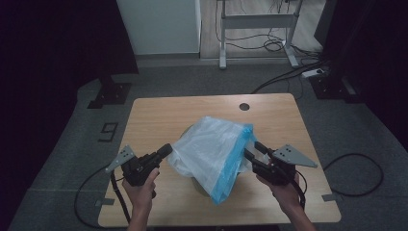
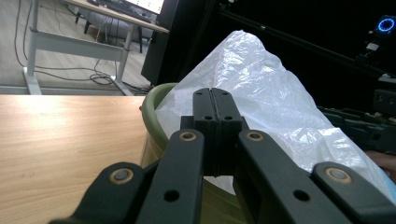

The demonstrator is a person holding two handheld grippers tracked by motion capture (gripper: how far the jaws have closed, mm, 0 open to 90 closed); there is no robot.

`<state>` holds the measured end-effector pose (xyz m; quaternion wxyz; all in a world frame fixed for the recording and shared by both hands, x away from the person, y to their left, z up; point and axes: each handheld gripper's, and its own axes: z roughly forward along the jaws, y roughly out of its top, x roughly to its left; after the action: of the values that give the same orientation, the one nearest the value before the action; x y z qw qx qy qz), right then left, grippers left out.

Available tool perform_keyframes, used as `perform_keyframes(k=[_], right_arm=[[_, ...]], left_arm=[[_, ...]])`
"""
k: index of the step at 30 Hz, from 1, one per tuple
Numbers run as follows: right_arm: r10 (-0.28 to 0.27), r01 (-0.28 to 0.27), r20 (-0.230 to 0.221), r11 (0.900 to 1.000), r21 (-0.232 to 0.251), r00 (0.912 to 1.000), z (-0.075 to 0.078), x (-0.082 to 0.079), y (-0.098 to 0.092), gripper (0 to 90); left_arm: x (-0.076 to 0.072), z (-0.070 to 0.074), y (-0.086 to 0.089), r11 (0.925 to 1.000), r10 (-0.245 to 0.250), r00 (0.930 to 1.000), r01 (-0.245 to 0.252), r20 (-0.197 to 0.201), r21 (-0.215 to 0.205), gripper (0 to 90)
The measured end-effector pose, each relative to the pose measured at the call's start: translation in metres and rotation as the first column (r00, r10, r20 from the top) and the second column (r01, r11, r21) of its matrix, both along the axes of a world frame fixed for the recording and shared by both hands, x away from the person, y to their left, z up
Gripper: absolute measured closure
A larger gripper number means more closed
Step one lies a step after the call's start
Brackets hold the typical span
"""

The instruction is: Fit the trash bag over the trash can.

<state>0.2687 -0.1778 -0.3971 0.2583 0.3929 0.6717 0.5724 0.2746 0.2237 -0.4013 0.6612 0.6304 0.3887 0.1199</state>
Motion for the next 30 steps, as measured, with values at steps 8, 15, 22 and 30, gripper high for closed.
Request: perform_keyframes(k=[8, 15, 22, 30], right_arm=[[0.015, -0.015, -0.004, 1.0, -0.01, 0.9999, 0.004, 0.002, 0.006, 50.5], [0.025, -0.026, -0.02, 1.0, -0.014, 0.9995, 0.006, 0.005, 0.012, 50.6], [0.053, -0.054, -0.034, 0.998, -0.016, 0.998, 0.006, 0.01, 0.019, 61.1], [0.06, -0.06, -0.007, 0.998, 0.028, 0.9981, 0.007, 0.011, 0.016, 88.0]], left_arm=[[0.0, -0.001, -0.001, 1.0, 0.0, 1.0, 0.0, 0.001, -0.004, 89.7], [0.0, -0.001, -0.001, 1.0, -0.002, 1.0, 0.002, 0.002, -0.004, 89.7], [0.0, -0.002, -0.001, 1.0, -0.005, 1.0, 0.005, 0.001, -0.005, 89.7], [-0.001, 0.005, 0.0, 0.9992, -0.039, 0.9992, 0.039, 0.013, -0.003, 82.4]])
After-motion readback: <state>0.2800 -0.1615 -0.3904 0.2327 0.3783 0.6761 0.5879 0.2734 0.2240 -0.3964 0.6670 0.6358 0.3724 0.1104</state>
